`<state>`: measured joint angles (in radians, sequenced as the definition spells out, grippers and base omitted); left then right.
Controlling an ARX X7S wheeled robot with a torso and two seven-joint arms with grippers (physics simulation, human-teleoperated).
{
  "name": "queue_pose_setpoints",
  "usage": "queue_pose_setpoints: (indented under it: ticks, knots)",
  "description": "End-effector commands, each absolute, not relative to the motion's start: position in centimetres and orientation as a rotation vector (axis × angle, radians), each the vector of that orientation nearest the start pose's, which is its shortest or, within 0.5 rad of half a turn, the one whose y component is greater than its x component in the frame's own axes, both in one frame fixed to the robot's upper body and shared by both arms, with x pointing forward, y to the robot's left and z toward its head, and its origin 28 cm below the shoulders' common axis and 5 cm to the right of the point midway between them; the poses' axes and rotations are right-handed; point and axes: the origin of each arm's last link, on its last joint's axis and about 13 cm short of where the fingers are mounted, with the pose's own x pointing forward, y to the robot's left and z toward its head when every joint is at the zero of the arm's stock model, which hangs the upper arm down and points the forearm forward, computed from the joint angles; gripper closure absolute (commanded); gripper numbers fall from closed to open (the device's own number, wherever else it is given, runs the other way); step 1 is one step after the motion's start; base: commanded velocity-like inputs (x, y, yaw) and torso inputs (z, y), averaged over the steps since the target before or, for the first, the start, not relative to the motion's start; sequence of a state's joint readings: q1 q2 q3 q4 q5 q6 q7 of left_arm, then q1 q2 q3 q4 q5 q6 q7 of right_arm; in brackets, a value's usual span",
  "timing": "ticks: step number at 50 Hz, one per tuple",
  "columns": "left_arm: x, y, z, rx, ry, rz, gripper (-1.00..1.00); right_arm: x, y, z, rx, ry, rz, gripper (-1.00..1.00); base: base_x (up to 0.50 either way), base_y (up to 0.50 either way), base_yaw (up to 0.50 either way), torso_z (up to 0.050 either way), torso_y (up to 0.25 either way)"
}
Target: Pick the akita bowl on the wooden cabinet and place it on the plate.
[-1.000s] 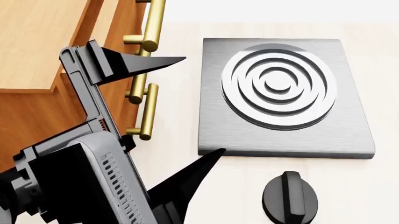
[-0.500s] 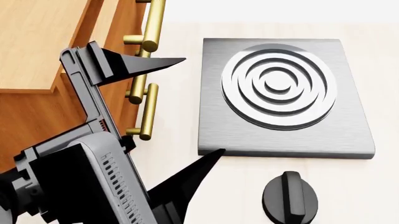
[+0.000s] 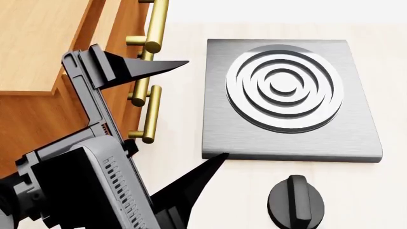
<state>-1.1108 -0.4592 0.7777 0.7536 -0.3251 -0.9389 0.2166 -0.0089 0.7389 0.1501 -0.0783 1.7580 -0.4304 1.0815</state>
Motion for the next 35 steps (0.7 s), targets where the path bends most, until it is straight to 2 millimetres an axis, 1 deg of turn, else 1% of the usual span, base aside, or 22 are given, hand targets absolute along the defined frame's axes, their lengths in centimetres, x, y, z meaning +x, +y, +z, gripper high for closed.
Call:
queue_pose_setpoints:
  ticks: [1,6,7,20,35]
  knots:
    - [24.31,15.97,27.97,0.792,-0.455,-0.846,-1.00,21.44,-28.10,13.50,1.198,0.032,-1.133,1.00,0.00,0.00,0.00,0.000,0.000]
    - [24.30,16.00,27.96,0.792,-0.453,-0.845,-1.00,21.30,-28.14,13.38,1.195,0.031,-1.132,1.00,0.00,0.00,0.00,0.000,0.000]
    - [24.31,16.02,27.96,0.791,-0.453,-0.845,-1.00,21.27,-28.13,13.38,1.190,0.027,-1.133,-1.00,0.00,0.00,0.00,0.000,0.000]
    - [24.33,16.08,27.76,0.790,-0.450,-0.846,-1.00,21.22,-28.08,13.22,1.193,0.021,-1.130,-1.00,0.00,0.00,0.00,0.000,0.000]
    - [24.28,16.10,28.05,0.791,-0.454,-0.844,-1.00,20.90,-28.15,13.14,1.194,0.013,-1.131,-1.00,0.00,0.00,0.00,0.000,0.000]
